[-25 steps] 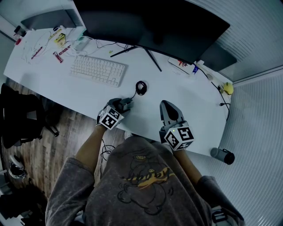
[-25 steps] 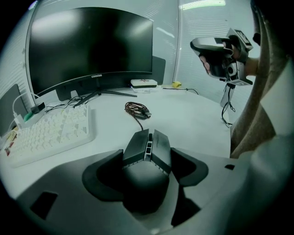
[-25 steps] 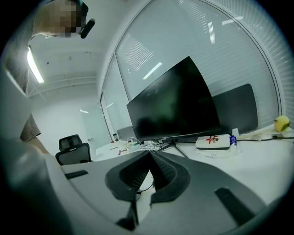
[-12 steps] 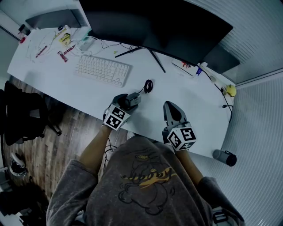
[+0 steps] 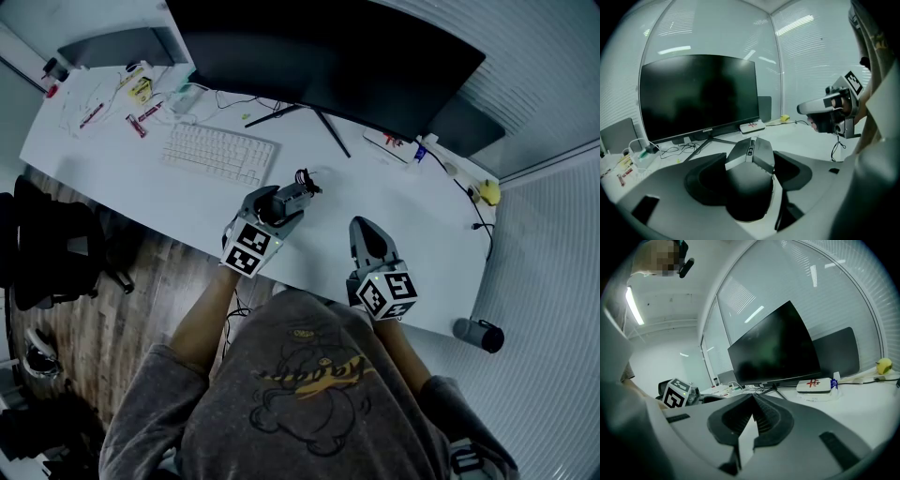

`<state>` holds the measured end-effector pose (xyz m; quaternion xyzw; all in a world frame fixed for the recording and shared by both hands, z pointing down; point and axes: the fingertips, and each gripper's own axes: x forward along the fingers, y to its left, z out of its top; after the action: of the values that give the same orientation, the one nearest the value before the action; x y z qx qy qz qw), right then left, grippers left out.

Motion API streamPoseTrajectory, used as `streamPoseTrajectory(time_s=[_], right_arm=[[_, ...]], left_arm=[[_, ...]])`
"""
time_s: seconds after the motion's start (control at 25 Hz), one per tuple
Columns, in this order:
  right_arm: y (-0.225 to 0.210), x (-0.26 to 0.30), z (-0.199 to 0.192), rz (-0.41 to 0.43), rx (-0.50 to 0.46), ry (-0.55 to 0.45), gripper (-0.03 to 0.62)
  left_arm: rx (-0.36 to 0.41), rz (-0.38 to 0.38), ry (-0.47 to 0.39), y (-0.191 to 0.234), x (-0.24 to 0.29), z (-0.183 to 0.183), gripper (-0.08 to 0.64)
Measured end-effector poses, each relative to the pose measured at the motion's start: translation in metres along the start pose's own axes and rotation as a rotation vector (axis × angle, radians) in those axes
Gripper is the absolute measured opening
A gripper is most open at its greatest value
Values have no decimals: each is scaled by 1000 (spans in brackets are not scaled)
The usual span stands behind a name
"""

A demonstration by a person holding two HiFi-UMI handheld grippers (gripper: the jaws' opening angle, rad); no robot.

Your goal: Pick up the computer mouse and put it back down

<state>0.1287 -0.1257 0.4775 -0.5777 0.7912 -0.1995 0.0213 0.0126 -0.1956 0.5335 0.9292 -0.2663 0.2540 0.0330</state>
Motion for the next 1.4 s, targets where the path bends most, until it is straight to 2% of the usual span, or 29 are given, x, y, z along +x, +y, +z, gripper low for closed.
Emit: streamPoseTrajectory(time_s=[0.32,0.64,0.76,0.96,1.4], right_arm=[[-5,-7,8,-8,-7,-26,-2],[-13,-11,20,-14,-11,-52,-2],[-14,-12,24,-13,-13,-60,-2],[-10,-10,31,1,-21,-70,-2],[10,9,33,69,-30,-63,-2]], left_arm=[[-1,15,-115,-6,-29,63,314],[-136,76,-264,1,-69,113,314],[-161,108,-315,5,-85,125,314],[-166,148,-335,14,-108,132,314],[-184,238,-322,31,-138,118,314]])
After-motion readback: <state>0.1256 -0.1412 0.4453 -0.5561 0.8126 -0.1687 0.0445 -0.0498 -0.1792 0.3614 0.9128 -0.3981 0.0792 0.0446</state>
